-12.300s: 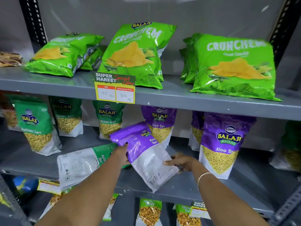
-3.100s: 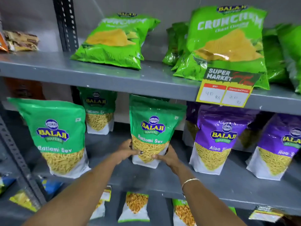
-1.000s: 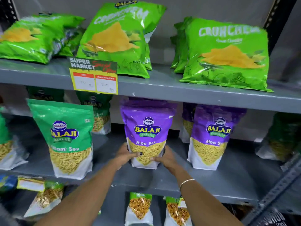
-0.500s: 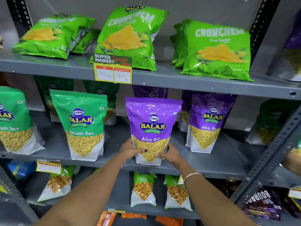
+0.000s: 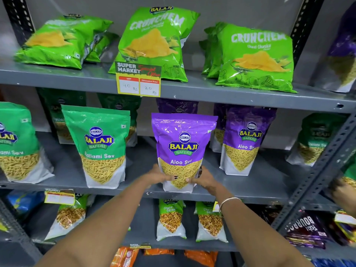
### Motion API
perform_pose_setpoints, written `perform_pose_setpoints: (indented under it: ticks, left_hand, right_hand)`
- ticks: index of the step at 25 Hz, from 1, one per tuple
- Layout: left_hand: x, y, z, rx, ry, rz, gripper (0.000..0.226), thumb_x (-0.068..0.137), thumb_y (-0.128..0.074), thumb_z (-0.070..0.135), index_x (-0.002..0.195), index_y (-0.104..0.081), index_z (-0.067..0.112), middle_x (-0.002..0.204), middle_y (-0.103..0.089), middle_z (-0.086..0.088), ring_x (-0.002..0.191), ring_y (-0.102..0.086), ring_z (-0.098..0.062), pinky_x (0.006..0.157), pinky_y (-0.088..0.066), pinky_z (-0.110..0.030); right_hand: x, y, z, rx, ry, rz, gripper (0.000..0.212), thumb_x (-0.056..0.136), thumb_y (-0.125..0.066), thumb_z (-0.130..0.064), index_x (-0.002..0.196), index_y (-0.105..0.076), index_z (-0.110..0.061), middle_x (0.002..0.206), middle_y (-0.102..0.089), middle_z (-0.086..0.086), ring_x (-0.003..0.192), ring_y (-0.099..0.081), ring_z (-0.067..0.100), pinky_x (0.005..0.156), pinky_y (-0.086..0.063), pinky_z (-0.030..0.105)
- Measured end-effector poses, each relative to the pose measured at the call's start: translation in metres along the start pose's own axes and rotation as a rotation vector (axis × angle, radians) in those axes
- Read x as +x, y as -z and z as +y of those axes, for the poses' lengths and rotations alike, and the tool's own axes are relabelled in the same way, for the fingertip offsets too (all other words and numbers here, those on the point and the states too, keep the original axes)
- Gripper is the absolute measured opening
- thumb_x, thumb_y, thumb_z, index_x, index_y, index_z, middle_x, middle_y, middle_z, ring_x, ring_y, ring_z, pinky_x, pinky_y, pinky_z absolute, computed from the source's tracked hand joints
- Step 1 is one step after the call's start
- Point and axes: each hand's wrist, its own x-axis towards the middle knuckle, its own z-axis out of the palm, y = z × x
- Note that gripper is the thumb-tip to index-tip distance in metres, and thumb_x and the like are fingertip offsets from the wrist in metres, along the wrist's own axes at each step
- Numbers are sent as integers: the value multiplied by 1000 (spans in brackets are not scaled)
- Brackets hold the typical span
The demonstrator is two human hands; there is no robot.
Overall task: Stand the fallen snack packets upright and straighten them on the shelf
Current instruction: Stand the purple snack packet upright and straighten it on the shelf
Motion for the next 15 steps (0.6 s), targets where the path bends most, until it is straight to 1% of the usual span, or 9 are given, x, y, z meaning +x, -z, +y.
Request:
perform_pose_setpoints:
  ticks: [2, 3, 5, 6, 8, 10, 11, 13, 15]
  left_hand:
    - [-5, 9, 11, 172, 216, -169, 89, 75, -71, 38, 144, -22, 10, 154, -26, -10, 141, -29, -28, 114, -30, -43]
    - [-6, 12, 15, 290, 310, -223, 78, 79, -66, 41, 140, -30, 8, 149, -34, -13, 137, -35, -29, 114, -30, -44]
    - [-10, 9, 34, 486, 424, -371, 49, 83, -55, 50, 104, -51, 6, 110, -57, -12, 111, -53, -27, 113, -33, -46]
    - [-10, 1, 45, 542, 444, -453, 46, 84, -50, 53, 87, -50, 7, 92, -56, -9, 102, -53, -26, 111, -35, -46]
    - [-5, -22, 69, 587, 404, -555, 45, 86, -47, 53, 78, -46, 9, 82, -55, -7, 90, -56, -26, 101, -40, -47]
    - [4, -55, 95, 503, 248, -518, 39, 87, -51, 47, 82, -48, 8, 79, -54, -5, 67, -57, -18, 88, -46, -45]
    - [8, -71, 106, 421, 147, -464, 36, 87, -52, 43, 89, -50, 7, 82, -54, -5, 65, -55, -14, 84, -48, -44]
    - [24, -106, 123, 251, -5, -337, 34, 88, -54, 36, 108, -50, 9, 104, -52, -8, 88, -55, -17, 93, -47, -44]
    - [40, -145, 142, 99, -74, -231, 55, 87, -58, 29, 134, -37, 8, 133, -42, -9, 120, -45, -18, 102, -42, -38]
  right_hand:
    - [-4, 8, 0, -28, -27, 43, 89, 67, -79, -9, 138, -25, 0, 143, -39, 16, 133, -39, 29, 106, -39, 38]
    - [-8, 14, 0, -48, -29, 73, 96, 67, -80, -13, 140, -21, 0, 146, -35, 16, 136, -35, 29, 110, -36, 40]
    - [-12, 34, 4, -78, -18, 158, 101, 65, -82, -17, 141, -19, 2, 147, -33, 14, 136, -34, 28, 112, -35, 42]
    - [-14, 48, 7, -86, -22, 202, 100, 65, -82, -18, 140, -20, 3, 146, -35, 14, 135, -36, 29, 111, -36, 42]
    - [-16, 79, 14, -95, -60, 299, 96, 66, -81, -18, 139, -21, 2, 140, -39, 14, 132, -39, 32, 107, -39, 41]
    - [-18, 118, 21, -126, -51, 387, 97, 60, -84, -23, 136, -29, 1, 136, -47, 15, 128, -45, 33, 104, -42, 41]
    - [-17, 137, 23, -128, -35, 415, 98, 54, -85, -26, 133, -36, 2, 133, -52, 17, 124, -50, 33, 99, -45, 39]
    - [-6, 171, 33, -113, -28, 434, 94, 52, -84, -28, 130, -41, 3, 130, -56, 20, 115, -55, 28, 88, -44, 32]
    - [22, 206, 56, -50, -41, 440, 99, 59, -85, -23, 137, -30, 3, 138, -46, 20, 118, -50, 26, 97, -42, 36]
